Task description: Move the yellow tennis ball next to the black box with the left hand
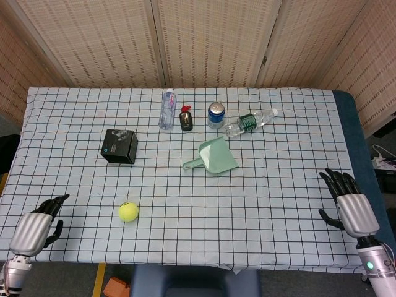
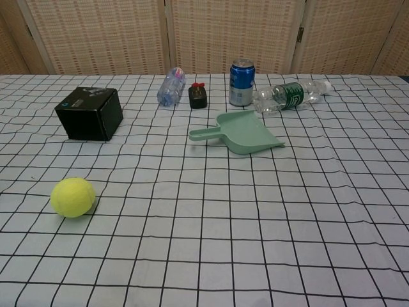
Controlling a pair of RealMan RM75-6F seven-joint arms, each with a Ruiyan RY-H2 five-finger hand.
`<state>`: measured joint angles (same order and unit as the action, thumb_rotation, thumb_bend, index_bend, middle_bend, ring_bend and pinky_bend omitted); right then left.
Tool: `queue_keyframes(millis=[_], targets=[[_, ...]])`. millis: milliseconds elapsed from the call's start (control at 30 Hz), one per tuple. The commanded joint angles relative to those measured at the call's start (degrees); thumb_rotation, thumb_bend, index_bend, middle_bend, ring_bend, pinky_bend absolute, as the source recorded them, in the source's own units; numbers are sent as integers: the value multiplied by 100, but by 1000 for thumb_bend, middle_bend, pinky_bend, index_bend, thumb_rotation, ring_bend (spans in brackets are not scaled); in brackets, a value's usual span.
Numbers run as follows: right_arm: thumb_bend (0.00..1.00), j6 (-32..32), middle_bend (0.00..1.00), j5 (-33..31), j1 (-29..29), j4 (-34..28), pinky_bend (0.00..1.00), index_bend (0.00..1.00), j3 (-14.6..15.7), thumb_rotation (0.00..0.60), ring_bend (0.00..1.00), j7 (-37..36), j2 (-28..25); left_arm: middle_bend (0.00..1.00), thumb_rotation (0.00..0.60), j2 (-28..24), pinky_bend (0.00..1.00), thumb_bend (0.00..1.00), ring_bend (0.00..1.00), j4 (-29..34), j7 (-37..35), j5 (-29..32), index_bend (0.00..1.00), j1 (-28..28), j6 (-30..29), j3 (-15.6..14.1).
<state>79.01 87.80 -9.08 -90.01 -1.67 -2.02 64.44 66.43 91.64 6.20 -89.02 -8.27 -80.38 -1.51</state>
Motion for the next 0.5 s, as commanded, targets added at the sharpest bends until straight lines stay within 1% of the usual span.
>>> queue_keyframes(millis=[33,167,233,367,500], targets=[[205,-10,0,-7,-3,-10,22,17,-2,600,0,-11,-6,206,600,-111,566,671,230,225,-317,-140,121,-7,93,-136],[205,-7,0,-2,-1,-31,22,17,0,600,0,-45,-25,245,600,-81,613,707,276,403,-829,-305,141,-64,206,-242],[206,6,0,16,2,-45,22,18,4,600,0,-77,-40,262,600,-17,635,724,297,441,-1127,-339,157,-108,251,-242],[205,13,0,25,4,-51,22,19,5,600,0,-119,-59,294,600,183,679,736,330,439,-1665,-401,188,-207,413,-280],[205,9,0,4,2,-58,22,20,-8,600,0,-146,-74,308,600,397,692,736,344,456,-2096,-552,204,-308,586,-389]])
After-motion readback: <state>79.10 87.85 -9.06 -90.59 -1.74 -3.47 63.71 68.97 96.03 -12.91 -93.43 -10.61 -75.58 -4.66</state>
